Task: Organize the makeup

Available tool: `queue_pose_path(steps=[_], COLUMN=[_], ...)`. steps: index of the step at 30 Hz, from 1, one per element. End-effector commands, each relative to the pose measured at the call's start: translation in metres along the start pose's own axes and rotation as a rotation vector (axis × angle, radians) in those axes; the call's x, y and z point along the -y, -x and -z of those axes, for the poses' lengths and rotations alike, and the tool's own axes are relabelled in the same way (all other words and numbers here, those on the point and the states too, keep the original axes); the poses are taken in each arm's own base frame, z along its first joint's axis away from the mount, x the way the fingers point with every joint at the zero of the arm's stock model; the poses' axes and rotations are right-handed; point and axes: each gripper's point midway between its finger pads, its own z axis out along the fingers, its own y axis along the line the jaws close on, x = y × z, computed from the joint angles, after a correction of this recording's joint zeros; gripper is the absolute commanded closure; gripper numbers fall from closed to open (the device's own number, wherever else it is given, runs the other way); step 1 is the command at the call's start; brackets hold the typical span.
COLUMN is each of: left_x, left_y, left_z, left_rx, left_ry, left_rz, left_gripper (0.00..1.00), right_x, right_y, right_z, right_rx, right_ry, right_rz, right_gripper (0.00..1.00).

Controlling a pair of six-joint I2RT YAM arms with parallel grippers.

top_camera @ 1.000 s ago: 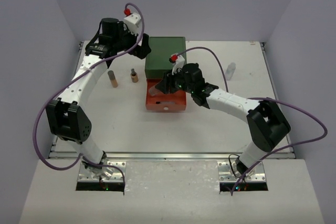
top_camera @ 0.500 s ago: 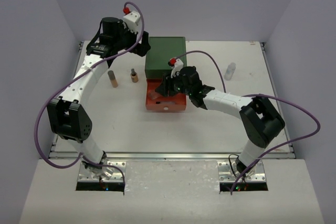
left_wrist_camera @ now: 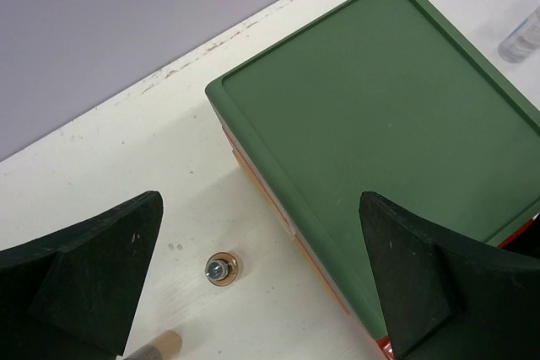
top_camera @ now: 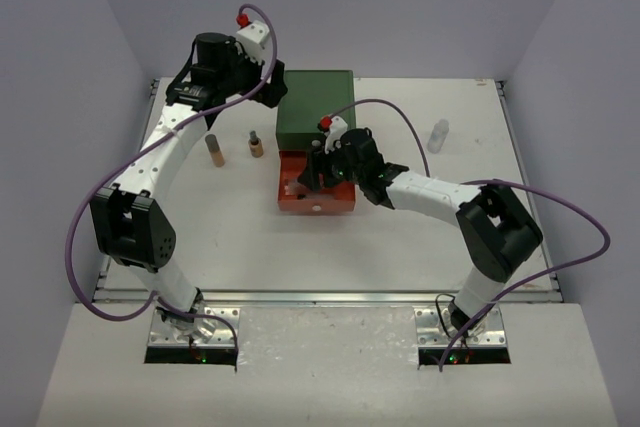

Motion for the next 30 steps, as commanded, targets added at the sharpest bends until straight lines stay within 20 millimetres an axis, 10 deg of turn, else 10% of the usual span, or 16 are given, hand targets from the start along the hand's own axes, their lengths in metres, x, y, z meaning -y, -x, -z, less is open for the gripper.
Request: queue_pose_path(steps=[1,9,18,24,26,30], left_x=[0.002,0.002,0.004,0.006,0.007,0.009], left_y=[0.01,0.01,0.012,0.022,0.022,0.022], left_z=[-0.003,-0.004,-0.002,0.002,0.002,0.002], left_rx=[0.041,0.039,0.038,0.053,0.042,0.033], left_ry=[0.003,0.003,0.002,0.0,-0.007,-0.012], left_rz=[-0.027,-0.037,-0.027,0.004,0.024,0.04], left_gripper=[0.0,0.0,0.0,0.0,0.0,0.0], right_x=[-0.006,-0.026,-0.067,0.046,0.12,0.195], right_y=[0.03,0.059,0.142,0.179,0.167,0.133], right_z=[0.008,0.032,0.124,0.184,0.219,0.246], right_rx=[0.059,0.069,0.19,0.277,0.317,0.293], right_ry=[0.002,0.067,0.11,-0.385,-0.601,-0.841], right_rz=[0.091,0.231,0.355,0.059,-0.126,-0.253], right_gripper=[0.36,0.34,0.27,0.28,0.3,0.27])
